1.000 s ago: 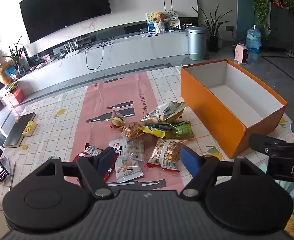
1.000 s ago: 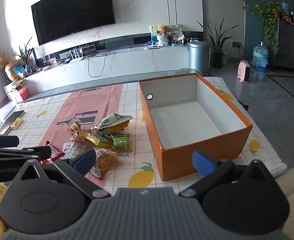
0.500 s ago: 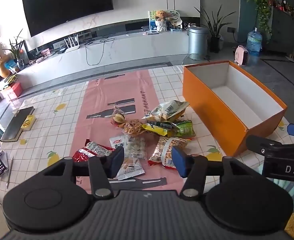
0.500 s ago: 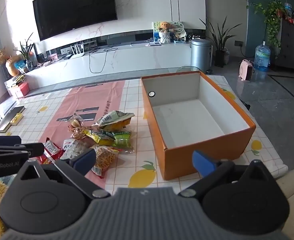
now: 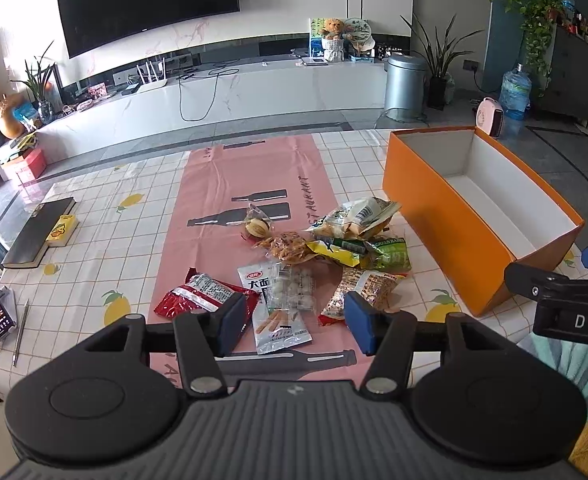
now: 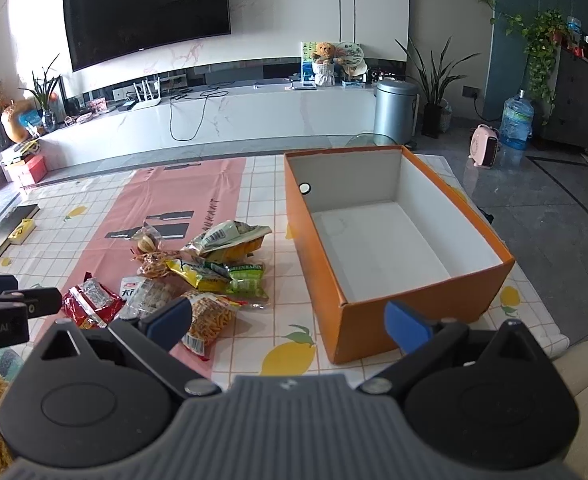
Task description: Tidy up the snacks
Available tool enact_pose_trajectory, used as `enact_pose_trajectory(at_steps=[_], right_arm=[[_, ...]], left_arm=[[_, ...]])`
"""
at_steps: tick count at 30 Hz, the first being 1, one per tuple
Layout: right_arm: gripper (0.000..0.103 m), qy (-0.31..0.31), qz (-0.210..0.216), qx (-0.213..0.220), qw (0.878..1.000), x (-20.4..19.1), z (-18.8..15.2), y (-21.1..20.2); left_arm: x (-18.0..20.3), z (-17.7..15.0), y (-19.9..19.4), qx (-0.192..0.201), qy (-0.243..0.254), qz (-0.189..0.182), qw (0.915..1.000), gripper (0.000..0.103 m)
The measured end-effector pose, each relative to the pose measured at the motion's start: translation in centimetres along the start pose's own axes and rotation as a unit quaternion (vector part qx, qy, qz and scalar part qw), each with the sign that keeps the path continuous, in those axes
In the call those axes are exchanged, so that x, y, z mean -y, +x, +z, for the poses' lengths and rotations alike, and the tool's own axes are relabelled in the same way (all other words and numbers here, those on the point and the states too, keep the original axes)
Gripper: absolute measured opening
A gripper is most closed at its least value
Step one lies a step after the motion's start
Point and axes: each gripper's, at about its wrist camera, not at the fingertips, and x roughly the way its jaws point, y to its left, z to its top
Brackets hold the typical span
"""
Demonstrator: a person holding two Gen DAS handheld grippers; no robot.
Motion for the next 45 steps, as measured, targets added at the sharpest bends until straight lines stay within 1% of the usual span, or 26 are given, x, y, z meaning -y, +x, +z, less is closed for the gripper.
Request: enact_pose_trajectory(at_steps=[10,19,30,45], right_arm=[[0.099,-0.019,-0.008,0.002,1.000,-1.7,0.0,-0.2],[0.099,-0.026,-0.008,-0.003,1.000,-2.4,-0.2,0.2],[0.099,-0.023,-0.006,-0.007,1.000,-2.2,-0.4,0.5],[0.099,-0.010,0.000,-0.018,1.000,-1.1,-0.7,0.8]], left_arm=[[-0.8,-0.2,0.3,-0.007,-0.003,-0.012,0.9999,0.067],[-0.9,-0.1,0.4,-0.008,-0.004,-0.013,0.9999,0.068],[-0.7,-0.2,0.7,-0.015,0.001,-0.015,0.9998,0.069],[0.5,-0.3,0.9,-0.024,0.011,-0.021,0.9994,0.070]])
